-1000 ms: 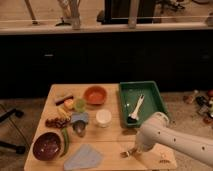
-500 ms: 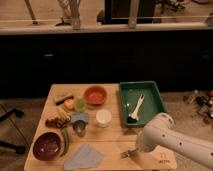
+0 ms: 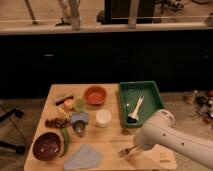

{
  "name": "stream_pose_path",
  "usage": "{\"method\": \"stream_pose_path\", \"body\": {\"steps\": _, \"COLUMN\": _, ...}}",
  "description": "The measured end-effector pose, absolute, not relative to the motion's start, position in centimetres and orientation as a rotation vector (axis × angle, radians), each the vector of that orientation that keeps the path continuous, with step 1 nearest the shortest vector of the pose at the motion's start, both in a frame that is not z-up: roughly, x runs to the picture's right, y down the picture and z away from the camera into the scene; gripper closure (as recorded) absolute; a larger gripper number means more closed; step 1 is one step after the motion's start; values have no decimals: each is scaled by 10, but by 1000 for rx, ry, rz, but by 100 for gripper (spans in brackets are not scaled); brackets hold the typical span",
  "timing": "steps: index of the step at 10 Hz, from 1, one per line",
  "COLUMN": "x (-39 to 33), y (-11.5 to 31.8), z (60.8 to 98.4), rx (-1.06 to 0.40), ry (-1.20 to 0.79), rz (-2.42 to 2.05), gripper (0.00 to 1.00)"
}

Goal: Place fork in paper cup

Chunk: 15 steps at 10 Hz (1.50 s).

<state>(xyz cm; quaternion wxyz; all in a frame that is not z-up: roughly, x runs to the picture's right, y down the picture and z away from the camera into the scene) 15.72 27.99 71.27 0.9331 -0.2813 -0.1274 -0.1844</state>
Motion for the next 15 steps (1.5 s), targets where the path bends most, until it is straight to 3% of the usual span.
{"method": "stream_pose_path", "body": {"steps": 5, "x": 127, "y": 241, "z": 688, "rx": -536, "ry": -232, "rz": -463, "gripper": 100}}
{"method": "stream_pose_path", "body": {"steps": 15, "x": 55, "y": 169, "z": 705, "rx": -540, "ry": -262, "rz": -551, "gripper": 100}}
